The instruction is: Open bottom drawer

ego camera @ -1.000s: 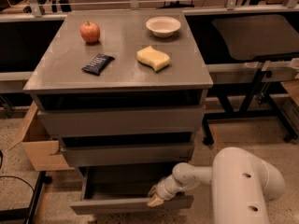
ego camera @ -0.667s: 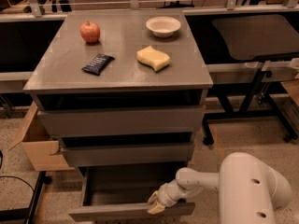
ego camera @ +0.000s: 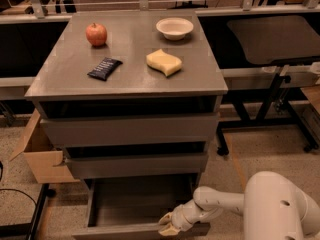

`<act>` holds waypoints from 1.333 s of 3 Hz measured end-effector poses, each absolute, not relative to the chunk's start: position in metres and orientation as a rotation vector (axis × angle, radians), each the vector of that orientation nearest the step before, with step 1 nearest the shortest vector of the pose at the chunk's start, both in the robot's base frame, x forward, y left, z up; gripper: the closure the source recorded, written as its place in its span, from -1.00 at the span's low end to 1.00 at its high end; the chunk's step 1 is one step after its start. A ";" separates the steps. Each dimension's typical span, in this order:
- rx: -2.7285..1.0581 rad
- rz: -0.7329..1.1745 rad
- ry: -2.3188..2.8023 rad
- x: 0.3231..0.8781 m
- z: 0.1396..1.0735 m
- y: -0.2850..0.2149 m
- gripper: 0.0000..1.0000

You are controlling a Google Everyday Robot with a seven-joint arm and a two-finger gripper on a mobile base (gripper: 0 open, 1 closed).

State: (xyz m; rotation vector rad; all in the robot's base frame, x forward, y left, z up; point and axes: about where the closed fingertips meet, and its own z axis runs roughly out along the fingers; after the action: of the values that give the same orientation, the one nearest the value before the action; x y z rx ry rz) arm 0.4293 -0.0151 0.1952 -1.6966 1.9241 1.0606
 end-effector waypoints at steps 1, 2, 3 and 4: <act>-1.699 1.059 1.923 0.429 0.194 -0.013 0.04; -1.700 1.063 1.922 0.428 0.194 -0.012 -0.46; -1.701 1.068 1.922 0.426 0.193 -0.011 -0.89; -1.701 1.068 1.921 0.426 0.195 -0.011 -1.00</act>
Offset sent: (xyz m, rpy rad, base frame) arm -0.0006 0.0015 -0.0010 -0.0009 -0.0012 0.0015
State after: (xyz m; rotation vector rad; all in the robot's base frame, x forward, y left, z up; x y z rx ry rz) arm 0.4255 -0.0110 0.1946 -1.7010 1.9206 1.0675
